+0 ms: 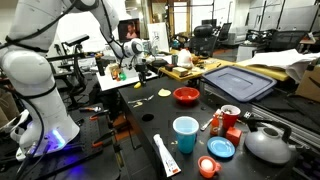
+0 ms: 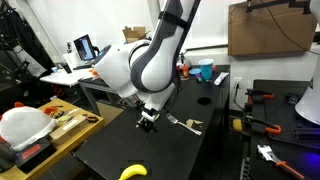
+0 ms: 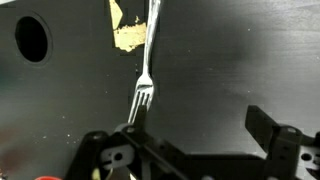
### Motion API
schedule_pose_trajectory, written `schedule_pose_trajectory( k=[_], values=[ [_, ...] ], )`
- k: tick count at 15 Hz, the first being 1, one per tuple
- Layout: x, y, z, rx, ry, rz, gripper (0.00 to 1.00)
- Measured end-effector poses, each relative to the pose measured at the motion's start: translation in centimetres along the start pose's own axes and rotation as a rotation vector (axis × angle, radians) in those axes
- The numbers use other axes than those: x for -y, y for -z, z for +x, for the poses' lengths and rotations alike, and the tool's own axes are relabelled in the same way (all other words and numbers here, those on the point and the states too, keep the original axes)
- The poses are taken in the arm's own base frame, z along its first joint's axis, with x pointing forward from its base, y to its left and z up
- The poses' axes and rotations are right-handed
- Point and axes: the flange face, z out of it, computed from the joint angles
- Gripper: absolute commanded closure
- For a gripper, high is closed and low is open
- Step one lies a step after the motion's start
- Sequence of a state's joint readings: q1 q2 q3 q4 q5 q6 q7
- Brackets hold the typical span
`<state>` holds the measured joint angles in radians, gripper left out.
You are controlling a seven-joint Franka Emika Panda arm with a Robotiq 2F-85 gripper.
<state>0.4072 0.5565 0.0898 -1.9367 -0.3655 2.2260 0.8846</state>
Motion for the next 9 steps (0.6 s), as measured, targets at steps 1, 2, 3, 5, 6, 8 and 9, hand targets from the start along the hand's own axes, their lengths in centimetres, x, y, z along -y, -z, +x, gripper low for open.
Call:
schedule_pose_trajectory(
  k=[1,2,3,5,6,8,9],
  values=[
    [-0.4,0.1,0.1,-0.014,-0.01,0.032,0.0],
    [-0.8,0.2,0.1,-0.024,-0.018,0.055,0.0],
    [-1.2,0.3,-0.1,-0.031,-0.025,0.078,0.0],
    [-2.1,0.4,-0.6,-0.037,-0.028,0.113,0.0],
    [-2.5,0.4,-0.9,-0.037,-0.026,0.125,0.0],
    [-3.4,0.3,-1.6,-0.031,-0.034,0.143,0.0],
    [-3.9,0.3,-2.0,-0.027,-0.033,0.148,0.0]
  ],
)
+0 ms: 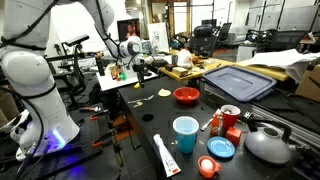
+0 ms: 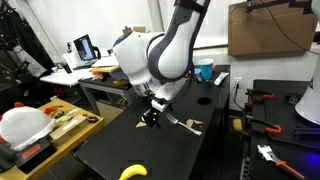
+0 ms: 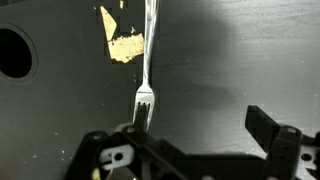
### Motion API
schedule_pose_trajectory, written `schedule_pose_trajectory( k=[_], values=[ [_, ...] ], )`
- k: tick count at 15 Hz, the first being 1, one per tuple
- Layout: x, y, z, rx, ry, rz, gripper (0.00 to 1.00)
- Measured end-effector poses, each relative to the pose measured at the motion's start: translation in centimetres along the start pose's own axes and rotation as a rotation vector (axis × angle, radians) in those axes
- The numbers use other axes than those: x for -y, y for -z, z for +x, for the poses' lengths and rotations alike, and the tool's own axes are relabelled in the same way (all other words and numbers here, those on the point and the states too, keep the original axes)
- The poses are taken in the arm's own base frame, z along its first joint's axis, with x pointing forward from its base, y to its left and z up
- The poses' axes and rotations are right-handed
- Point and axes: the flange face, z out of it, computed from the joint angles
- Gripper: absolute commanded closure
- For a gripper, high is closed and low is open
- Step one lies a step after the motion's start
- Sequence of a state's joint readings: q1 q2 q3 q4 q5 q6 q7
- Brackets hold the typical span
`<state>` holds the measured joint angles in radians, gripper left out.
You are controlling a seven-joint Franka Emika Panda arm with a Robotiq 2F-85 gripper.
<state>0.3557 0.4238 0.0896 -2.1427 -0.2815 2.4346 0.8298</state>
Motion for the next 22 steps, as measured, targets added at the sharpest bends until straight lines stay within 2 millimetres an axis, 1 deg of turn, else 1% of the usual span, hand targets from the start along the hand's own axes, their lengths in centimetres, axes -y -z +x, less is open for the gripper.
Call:
schedule_pose_trajectory(
  k=[5,9,13,17,22],
  values=[
    [-2.2,-0.6,-1.6,0.008,0.02,0.017,0.0],
    [-3.9,-2.1,-2.4,0.011,0.072,0.038,0.0],
    [-5.7,-3.4,-2.5,0.021,0.098,0.077,0.0],
    [-7.2,-4.3,-2.4,0.034,0.117,0.123,0.0],
    [-8.2,-5.7,-2.2,0.062,0.146,0.169,0.0]
  ],
)
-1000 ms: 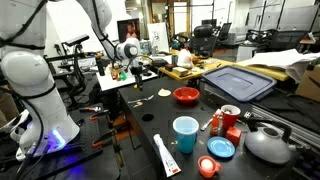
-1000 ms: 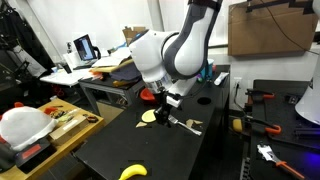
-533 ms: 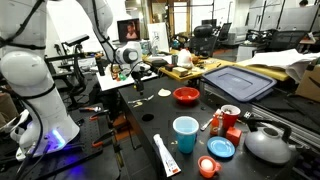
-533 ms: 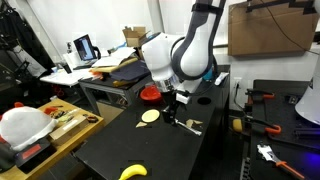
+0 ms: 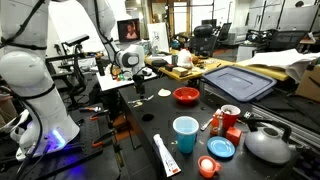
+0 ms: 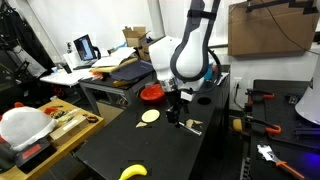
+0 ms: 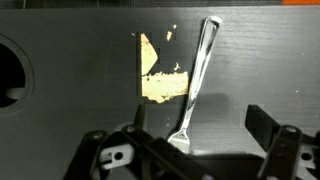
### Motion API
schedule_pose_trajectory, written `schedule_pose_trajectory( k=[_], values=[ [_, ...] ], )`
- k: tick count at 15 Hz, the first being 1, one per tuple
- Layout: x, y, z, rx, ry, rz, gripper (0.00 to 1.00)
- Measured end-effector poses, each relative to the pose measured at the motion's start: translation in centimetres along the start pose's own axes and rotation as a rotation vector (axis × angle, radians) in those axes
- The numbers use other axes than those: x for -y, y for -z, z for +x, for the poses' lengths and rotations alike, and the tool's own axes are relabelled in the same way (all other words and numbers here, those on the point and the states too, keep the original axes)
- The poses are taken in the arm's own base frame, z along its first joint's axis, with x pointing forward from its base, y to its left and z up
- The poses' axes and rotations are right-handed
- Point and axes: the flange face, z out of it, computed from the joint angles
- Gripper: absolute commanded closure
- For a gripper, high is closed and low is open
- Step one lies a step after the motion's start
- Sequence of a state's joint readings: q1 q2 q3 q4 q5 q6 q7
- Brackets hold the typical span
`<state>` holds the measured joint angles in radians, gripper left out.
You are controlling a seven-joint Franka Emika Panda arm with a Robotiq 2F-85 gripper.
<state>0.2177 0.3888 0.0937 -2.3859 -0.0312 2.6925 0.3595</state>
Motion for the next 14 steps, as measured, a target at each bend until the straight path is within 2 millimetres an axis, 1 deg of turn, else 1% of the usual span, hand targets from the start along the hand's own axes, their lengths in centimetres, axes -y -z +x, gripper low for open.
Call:
schedule_pose_trajectory(
  k=[6,7,8,12,14],
  values=[
    [-0.2,-1.9,0.0,0.024,0.028,0.022,0.0],
    [-0.2,-2.2,0.0,0.028,0.032,0.024,0.16],
    [-0.2,-2.4,0.0,0.032,0.037,0.024,0.28],
    [-0.1,-3.1,0.2,0.03,0.048,0.03,0.57],
    [0.0,-2.9,0.6,0.023,0.047,0.032,0.73]
  ],
)
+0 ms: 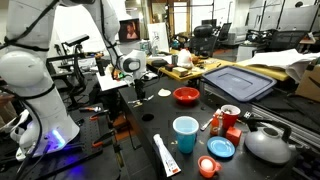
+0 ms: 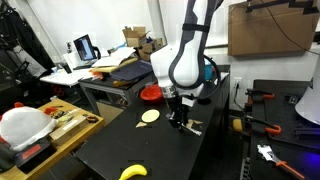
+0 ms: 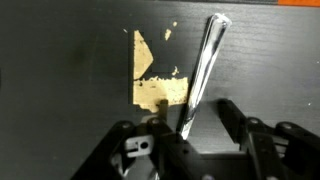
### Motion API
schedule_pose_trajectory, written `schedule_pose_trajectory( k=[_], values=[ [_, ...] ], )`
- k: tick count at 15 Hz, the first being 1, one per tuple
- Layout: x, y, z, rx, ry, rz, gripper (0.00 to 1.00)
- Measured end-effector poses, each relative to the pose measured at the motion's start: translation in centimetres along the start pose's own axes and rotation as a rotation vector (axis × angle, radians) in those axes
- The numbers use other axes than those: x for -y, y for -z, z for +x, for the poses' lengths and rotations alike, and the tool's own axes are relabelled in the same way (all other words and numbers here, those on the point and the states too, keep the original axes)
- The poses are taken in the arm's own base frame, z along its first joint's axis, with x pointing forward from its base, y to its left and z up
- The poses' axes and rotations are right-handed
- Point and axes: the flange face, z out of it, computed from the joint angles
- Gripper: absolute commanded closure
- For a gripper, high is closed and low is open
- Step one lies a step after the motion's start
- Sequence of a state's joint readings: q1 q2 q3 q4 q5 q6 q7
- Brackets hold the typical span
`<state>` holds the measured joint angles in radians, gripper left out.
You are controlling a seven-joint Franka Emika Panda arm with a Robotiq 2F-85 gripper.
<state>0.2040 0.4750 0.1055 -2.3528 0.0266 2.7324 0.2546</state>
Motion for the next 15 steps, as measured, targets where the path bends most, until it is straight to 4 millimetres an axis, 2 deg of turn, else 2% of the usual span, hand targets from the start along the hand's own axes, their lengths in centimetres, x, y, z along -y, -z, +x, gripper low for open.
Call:
schedule_pose_trajectory(
  k=[4,15],
  values=[
    [0.4,0.6,0.7,-0.018,0.003,0.006,1.0],
    [3.0,3.7,3.2,-0.104,0.069,0.008,0.98]
  ],
)
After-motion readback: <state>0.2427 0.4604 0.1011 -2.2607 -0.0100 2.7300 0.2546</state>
